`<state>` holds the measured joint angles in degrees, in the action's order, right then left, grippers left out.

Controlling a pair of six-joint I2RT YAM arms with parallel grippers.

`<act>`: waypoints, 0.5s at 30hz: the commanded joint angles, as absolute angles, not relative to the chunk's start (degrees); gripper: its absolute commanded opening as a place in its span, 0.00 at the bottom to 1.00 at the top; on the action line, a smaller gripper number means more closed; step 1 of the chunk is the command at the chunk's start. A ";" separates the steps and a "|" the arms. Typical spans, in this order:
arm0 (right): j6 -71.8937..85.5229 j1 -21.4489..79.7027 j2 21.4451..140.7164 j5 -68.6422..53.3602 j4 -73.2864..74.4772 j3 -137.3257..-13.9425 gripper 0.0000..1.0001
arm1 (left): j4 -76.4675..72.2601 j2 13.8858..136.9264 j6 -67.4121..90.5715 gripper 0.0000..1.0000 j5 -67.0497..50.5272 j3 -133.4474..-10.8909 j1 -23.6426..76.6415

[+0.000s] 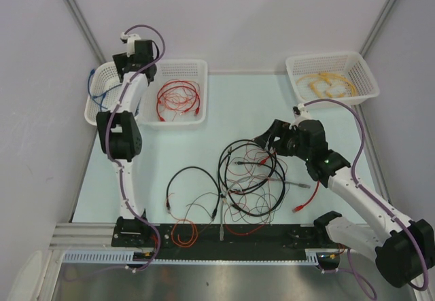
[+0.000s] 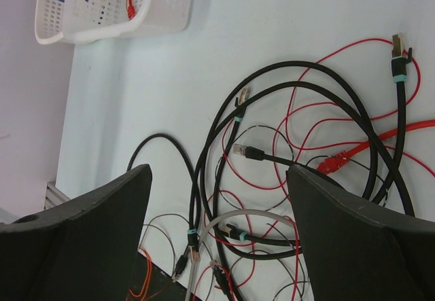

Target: Untangle the cables

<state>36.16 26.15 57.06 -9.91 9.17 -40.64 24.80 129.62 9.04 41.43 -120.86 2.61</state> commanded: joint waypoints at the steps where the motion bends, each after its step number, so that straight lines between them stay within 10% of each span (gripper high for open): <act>1: 36.39 26.54 55.46 -10.46 7.47 -42.63 0.86 | 23.38 116.67 9.93 1.00 42.63 -118.58 4.74; 15: 37.00 26.45 53.44 -9.32 9.92 -42.63 0.87 | 13.54 78.69 22.66 1.00 21.23 -61.81 45.87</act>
